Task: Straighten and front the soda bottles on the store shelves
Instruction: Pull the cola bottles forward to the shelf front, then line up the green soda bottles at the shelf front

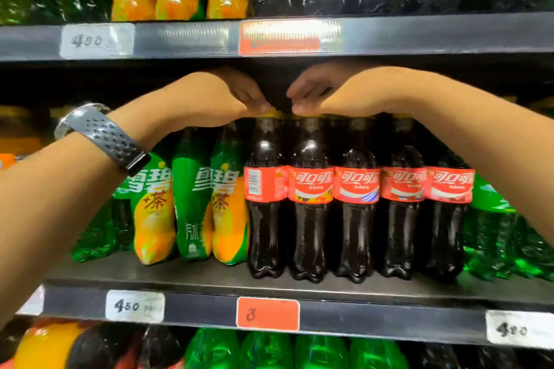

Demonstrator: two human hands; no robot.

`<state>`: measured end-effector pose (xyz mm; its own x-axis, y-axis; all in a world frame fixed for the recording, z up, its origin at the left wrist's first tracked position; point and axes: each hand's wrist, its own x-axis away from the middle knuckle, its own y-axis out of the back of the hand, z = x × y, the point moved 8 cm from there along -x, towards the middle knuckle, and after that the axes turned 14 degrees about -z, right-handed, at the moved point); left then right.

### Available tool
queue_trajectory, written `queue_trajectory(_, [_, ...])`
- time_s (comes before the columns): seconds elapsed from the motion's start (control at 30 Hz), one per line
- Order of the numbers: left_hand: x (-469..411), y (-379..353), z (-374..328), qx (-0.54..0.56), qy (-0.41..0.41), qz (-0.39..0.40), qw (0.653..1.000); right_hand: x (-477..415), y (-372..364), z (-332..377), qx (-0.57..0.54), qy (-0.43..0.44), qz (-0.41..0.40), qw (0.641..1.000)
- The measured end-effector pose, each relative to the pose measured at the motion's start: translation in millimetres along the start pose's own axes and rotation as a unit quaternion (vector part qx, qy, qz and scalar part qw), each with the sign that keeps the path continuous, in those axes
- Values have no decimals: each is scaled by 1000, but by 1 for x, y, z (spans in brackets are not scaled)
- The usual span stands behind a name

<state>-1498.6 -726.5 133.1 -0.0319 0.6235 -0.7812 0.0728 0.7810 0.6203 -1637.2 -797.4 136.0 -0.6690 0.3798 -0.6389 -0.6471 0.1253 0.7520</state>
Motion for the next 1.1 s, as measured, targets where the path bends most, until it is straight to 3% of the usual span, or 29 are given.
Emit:
queue_trajectory(0.33, [-4,-4,24,34,-64,29,997,-20,-33,39,101,60,9,993])
queue_trajectory(0.57, [-4,-15,46,64,-14,71,995,-20,-41,31,0,27,30,999])
queue_trajectory(1.1, [-5,-18,47,69,19,48,996,-25,-43,28,38,-13,-3,999])
